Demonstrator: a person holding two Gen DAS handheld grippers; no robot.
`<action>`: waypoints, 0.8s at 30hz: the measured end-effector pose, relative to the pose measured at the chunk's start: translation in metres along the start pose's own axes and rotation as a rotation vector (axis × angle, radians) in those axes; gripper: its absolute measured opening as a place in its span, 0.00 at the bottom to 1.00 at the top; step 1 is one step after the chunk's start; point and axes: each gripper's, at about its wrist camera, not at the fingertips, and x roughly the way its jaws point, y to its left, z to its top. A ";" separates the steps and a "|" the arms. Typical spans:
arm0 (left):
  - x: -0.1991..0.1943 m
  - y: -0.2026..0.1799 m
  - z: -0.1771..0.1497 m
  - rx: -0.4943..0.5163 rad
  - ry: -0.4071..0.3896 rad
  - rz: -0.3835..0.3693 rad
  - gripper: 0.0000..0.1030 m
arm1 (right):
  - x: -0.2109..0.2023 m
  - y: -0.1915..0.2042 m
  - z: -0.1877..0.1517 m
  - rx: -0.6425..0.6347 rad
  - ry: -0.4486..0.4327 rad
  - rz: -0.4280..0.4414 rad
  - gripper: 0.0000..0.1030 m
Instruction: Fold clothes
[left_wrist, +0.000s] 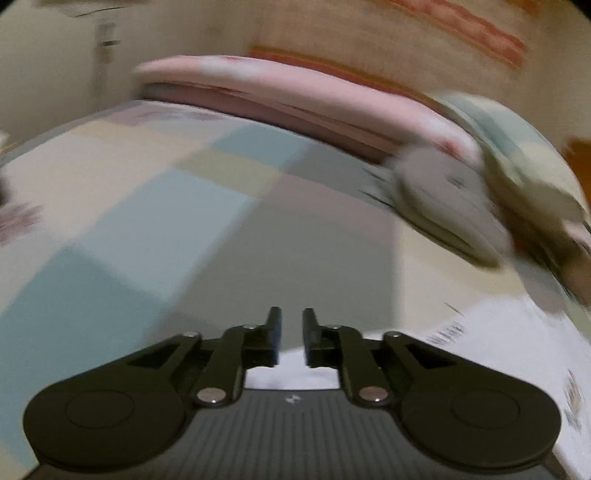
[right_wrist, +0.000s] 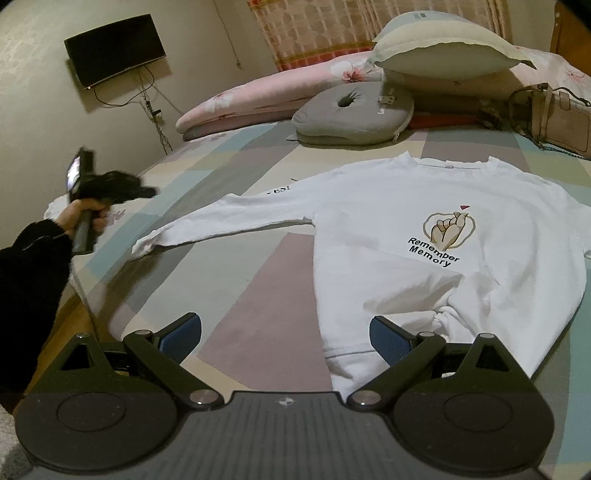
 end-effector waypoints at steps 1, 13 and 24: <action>0.010 -0.016 0.000 0.027 0.007 -0.026 0.19 | 0.000 -0.003 0.000 0.004 -0.001 -0.002 0.97; 0.118 -0.122 -0.010 0.253 0.114 -0.088 0.41 | 0.003 -0.039 0.003 0.050 -0.017 -0.025 0.97; 0.132 -0.147 -0.020 0.452 0.162 -0.075 0.01 | 0.019 -0.069 -0.006 0.133 -0.004 -0.012 0.97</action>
